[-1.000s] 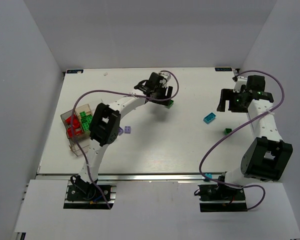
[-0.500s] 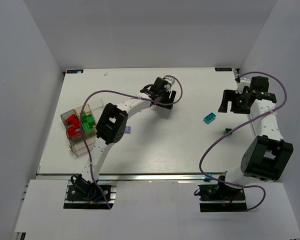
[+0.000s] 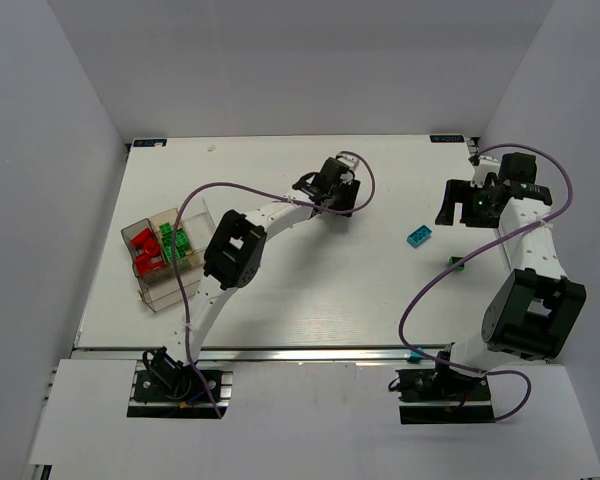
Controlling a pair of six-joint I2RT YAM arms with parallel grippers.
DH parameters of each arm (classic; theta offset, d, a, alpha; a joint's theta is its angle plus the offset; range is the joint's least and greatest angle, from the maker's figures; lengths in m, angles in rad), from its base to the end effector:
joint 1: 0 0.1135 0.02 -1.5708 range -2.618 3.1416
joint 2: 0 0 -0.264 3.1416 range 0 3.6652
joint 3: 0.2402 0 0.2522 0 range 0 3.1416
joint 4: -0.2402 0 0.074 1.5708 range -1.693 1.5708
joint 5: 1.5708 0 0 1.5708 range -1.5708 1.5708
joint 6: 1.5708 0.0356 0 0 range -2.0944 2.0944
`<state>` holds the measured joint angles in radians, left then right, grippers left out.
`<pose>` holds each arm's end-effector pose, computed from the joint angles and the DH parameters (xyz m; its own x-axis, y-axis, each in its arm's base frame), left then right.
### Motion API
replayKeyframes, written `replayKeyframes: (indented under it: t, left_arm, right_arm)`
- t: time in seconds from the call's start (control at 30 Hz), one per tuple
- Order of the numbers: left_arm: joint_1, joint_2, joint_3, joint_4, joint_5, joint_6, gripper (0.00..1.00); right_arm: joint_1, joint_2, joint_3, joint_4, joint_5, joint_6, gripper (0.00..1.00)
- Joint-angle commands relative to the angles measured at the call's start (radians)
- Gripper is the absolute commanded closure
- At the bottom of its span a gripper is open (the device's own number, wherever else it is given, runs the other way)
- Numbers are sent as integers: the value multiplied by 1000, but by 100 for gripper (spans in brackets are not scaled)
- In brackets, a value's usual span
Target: Sort the legos into containers by color
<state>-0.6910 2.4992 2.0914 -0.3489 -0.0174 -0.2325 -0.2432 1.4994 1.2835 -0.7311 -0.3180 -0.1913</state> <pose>0.4317 -0.3562 0.1544 -0.6594 0.2464 -0.7103 0.4887 0.8584 -0.1559 0.3096 -0.0654 0.2954 -0.7832 0.0083 -0.6217 -0.0992 0.9854 0.1381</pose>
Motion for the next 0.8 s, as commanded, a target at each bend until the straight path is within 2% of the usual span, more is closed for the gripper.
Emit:
replayKeyframes:
  t: [0.0, 0.07, 0.1, 0.17, 0.2, 0.3, 0.33, 0.37, 0.43, 0.5, 0.63, 0.7, 0.77]
  left_arm:
    - [-21, 19, 56, -27, -145, -25, 34]
    - [-30, 39, 85, -42, -190, -25, 42]
    - [-30, 41, 88, -42, -206, -24, 51]
    - [-30, 36, 98, -48, -228, -24, 62]
    - [-30, 29, 101, -51, -233, -27, 72]
    - [-30, -28, 105, -64, -246, -39, 83]
    - [-30, -48, 107, -74, -259, -44, 90]
    - [-16, -112, 99, -88, -260, -62, 94]
    - [13, -204, 12, -102, -269, -111, 100]
    - [40, -368, -132, -131, -286, -128, 100]
    - [146, -661, -394, -196, -300, -189, 100]
    - [227, -822, -496, -235, -308, -198, 100]
    - [306, -908, -623, -283, -337, -197, 100]
  right_arm:
    - [-7, 5, 14, 15, -23, 1, 11]
    - [-8, 4, 16, 15, -23, 0, 11]
    - [-7, 4, 13, 16, -26, 1, 11]
    - [-7, -5, 4, 24, -27, -3, 11]
    - [-4, -11, -3, 27, -30, -5, 11]
    - [-2, -34, -36, 39, -12, -39, 12]
    - [-2, -48, -52, 54, -1, -46, 13]
    - [-4, -54, -82, 64, 16, -56, 15]
    - [-2, -71, -116, 91, 62, -94, 18]
    - [-1, -73, -154, 98, 95, -111, 23]
    - [1, -105, -229, 137, 106, -123, 46]
    - [5, -116, -265, 171, 103, -123, 52]
    - [12, -111, -276, 182, 108, -126, 55]
